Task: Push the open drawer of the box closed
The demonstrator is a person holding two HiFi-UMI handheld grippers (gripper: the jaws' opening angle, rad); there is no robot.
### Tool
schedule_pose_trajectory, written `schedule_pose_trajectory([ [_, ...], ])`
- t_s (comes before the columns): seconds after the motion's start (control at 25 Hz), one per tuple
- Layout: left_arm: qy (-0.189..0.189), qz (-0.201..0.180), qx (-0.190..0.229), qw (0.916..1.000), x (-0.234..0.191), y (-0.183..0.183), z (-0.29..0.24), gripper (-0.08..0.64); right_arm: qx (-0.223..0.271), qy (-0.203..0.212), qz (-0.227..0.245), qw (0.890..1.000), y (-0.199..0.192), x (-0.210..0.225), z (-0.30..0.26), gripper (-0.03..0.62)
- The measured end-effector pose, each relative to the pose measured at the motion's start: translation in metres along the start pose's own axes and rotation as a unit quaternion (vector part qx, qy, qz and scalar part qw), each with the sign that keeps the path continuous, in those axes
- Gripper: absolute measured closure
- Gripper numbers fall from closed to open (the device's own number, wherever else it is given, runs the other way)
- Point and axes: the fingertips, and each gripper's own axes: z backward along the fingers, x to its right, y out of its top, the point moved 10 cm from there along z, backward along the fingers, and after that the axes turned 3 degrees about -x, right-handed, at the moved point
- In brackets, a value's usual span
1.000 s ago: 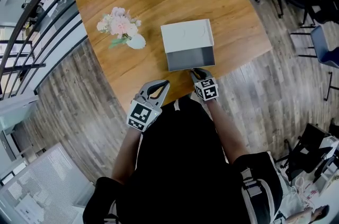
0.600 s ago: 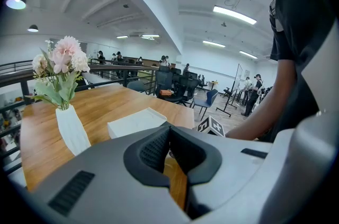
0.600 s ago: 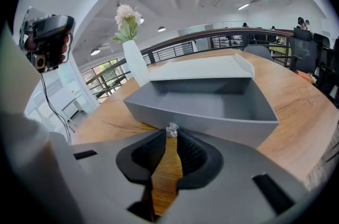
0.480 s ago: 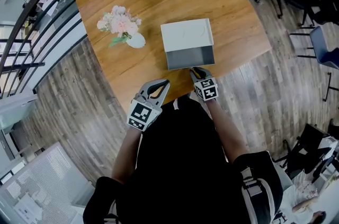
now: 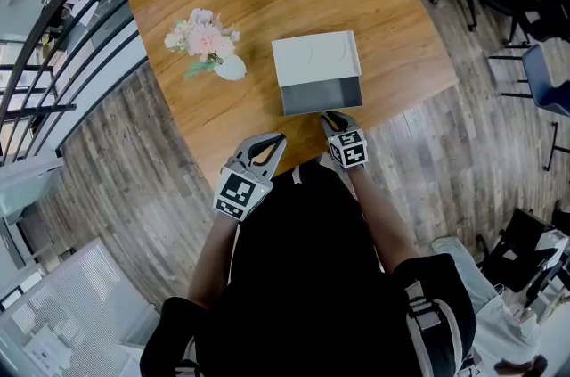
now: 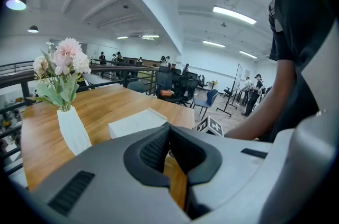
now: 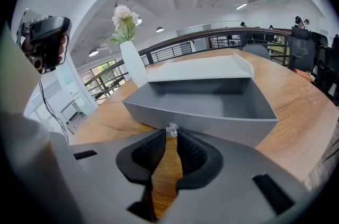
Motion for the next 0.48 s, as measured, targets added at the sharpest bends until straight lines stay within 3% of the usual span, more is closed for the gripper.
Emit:
schedule_pose_trajectory([
  [0.48,0.001,0.003,-0.001,1.0,-0.0034,-0.0019,0.0,0.537,0.003,0.0,0.001,1.0,0.0082,0.0065,-0.0076,0.511],
])
